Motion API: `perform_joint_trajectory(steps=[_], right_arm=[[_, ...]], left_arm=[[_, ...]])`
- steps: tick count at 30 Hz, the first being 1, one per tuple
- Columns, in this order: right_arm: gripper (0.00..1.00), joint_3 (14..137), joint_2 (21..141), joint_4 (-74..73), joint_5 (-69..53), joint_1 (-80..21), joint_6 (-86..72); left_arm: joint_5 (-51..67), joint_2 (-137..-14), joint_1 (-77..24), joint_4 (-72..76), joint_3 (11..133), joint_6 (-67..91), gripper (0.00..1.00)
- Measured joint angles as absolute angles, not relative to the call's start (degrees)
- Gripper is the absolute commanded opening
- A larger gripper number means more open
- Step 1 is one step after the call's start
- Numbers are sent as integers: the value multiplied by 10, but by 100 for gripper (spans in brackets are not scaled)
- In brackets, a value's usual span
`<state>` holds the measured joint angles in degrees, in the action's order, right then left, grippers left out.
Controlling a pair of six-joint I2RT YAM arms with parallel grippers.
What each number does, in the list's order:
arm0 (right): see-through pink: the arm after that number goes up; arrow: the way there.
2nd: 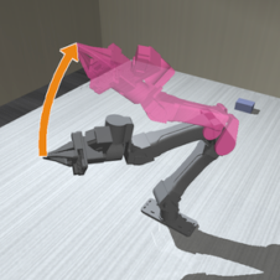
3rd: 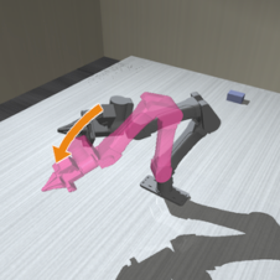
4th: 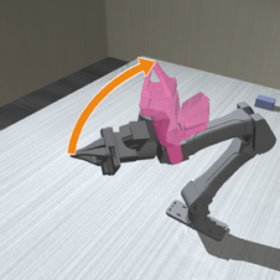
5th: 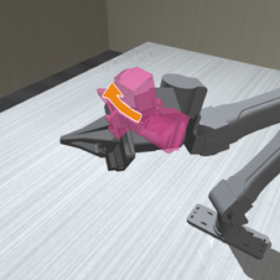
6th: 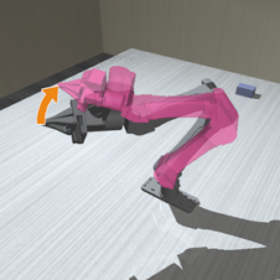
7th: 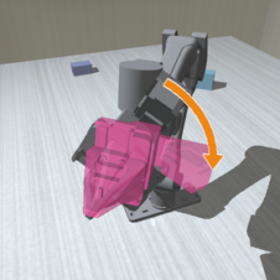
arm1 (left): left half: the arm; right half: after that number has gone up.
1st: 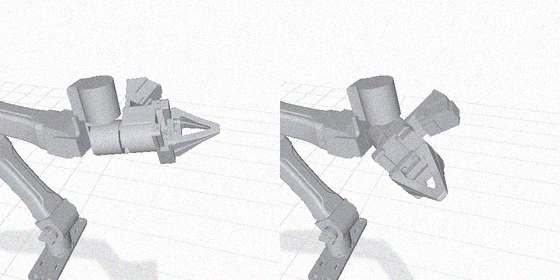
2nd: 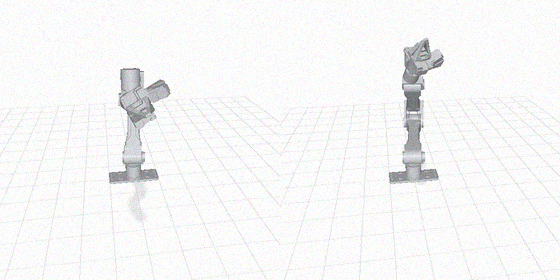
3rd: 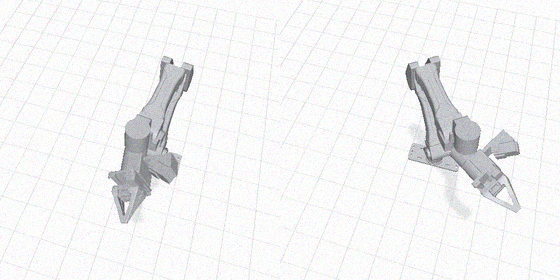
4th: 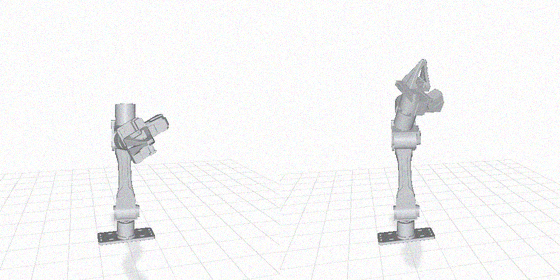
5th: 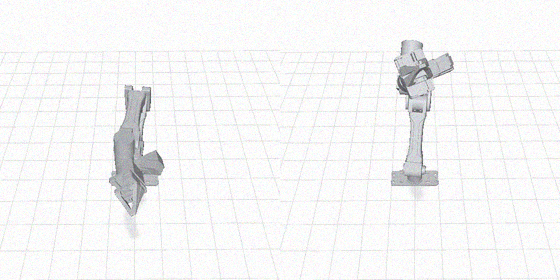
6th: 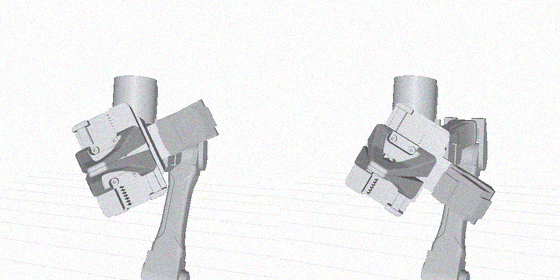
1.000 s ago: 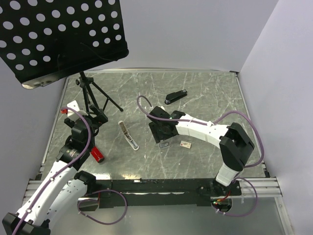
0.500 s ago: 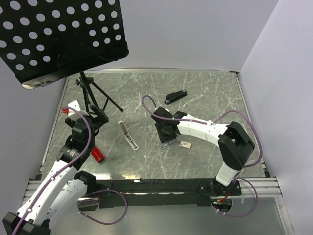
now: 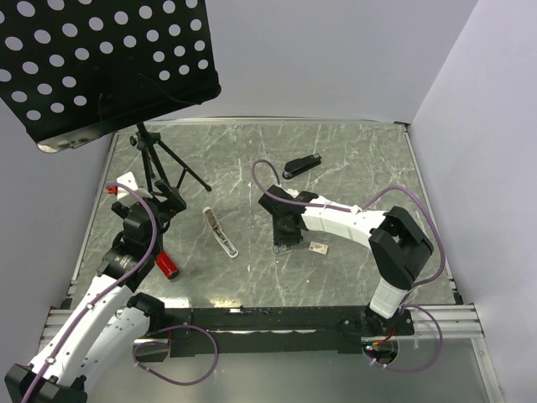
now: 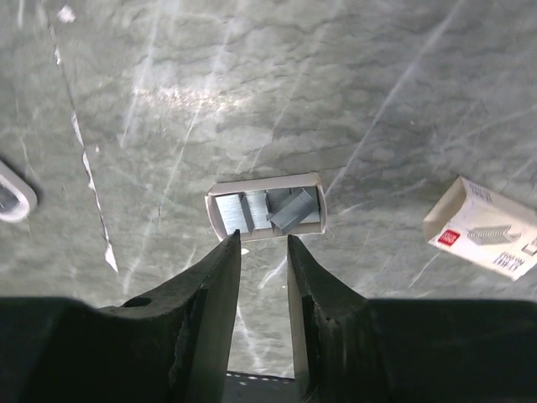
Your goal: Load the staples into the stapler
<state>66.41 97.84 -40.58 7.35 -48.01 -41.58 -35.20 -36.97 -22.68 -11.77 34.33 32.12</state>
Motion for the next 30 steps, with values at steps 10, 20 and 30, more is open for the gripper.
perform_joint_trajectory(steps=[10, 20, 30], right_arm=[[40, 661, 978, -416, 92, -473, -504], [39, 654, 991, -416, 91, -469, -539], [35, 644, 1005, -409, 84, -461, -548]], left_arm=[[-348, -369, -227, -118, 343, 321, 100], [-347, -369, -227, -118, 341, 321, 99], [-343, -369, -227, -117, 340, 321, 99]])
